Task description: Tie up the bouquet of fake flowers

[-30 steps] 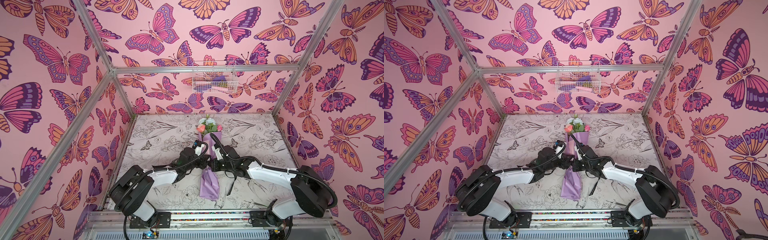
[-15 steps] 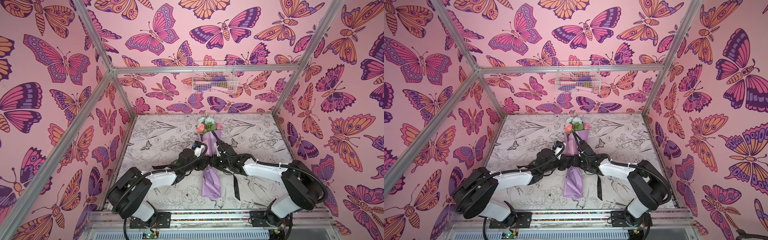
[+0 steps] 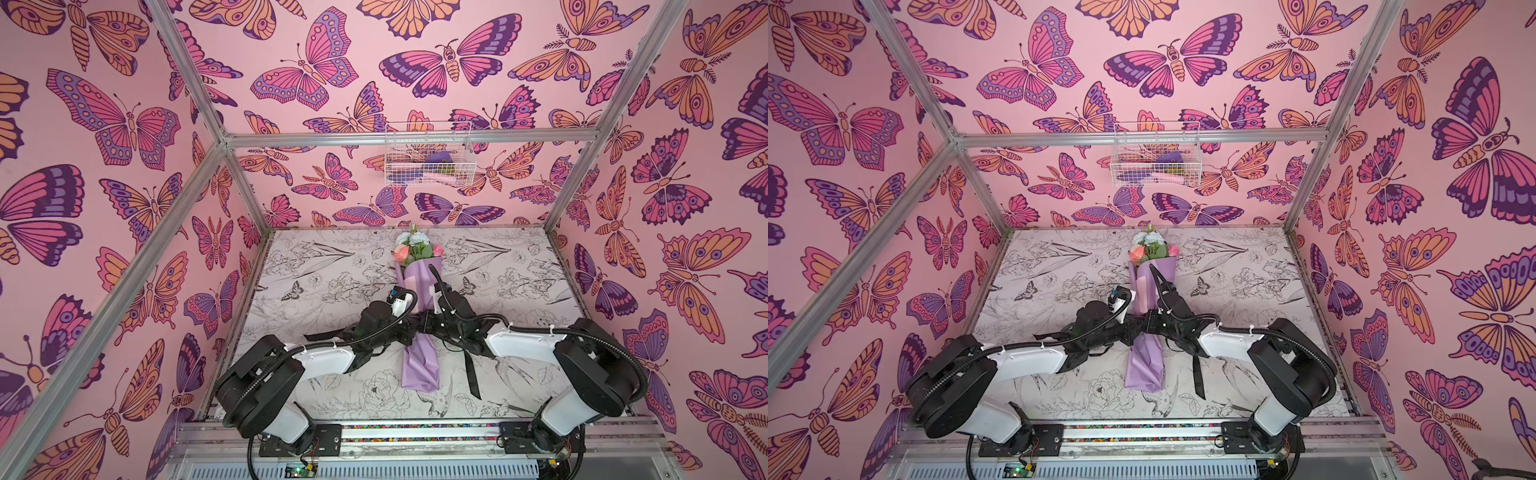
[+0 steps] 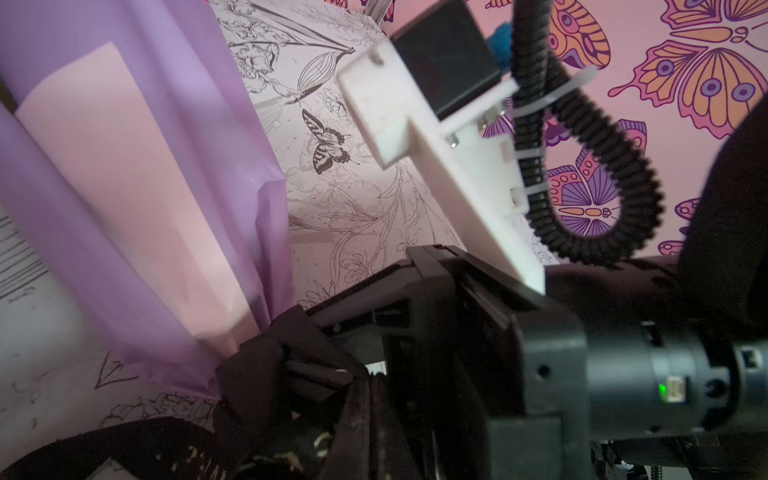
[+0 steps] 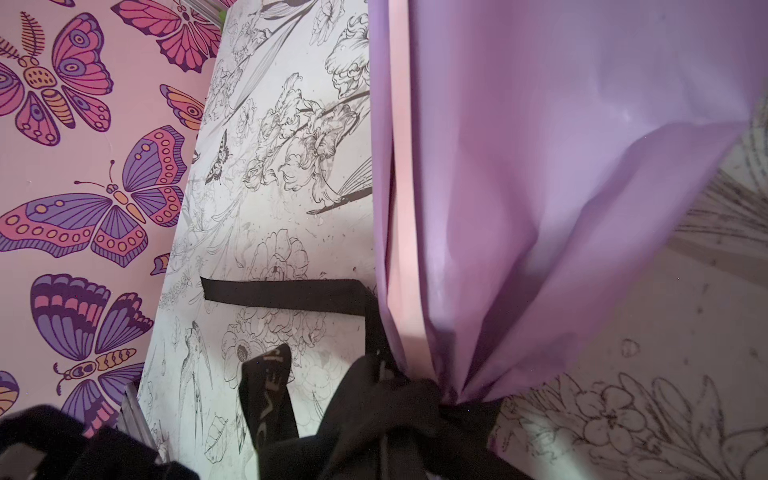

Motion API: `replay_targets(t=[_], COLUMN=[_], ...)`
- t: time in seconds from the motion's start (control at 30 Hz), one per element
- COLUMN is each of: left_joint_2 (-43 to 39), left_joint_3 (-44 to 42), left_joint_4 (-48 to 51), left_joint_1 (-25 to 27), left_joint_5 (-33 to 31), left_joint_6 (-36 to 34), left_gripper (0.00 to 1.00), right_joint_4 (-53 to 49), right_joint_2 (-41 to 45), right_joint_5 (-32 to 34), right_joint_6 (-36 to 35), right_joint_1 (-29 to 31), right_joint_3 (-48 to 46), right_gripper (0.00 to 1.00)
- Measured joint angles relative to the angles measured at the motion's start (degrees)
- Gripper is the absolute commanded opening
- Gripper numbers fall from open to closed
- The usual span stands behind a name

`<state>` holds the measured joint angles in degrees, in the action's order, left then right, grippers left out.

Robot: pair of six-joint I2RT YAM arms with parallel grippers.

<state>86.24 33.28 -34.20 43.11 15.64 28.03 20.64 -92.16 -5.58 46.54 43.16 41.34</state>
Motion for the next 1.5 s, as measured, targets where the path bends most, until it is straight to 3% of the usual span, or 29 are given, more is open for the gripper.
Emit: replay_targets(t=[0.93,1.5], left_joint_2=[4.28,4.22], left_joint_3=[-2.27,-2.51], left_joint_4=[1.31,1.27], left_joint_1=[0.04,0.09], left_joint_5=[-3.65,-4.61], left_joint_6=[2.29,2.51], left_gripper=[0.00,0.00], right_joint_4=[2.51,-7.89], right_joint_2=[-2.19,9.68], right_joint_5=[0.22,3.21], right_joint_6=[-0.28,0.31], right_joint_1=[0.00,0.46], right_joint_3=[-1.79,-1.79], right_gripper=[0.24,0.34])
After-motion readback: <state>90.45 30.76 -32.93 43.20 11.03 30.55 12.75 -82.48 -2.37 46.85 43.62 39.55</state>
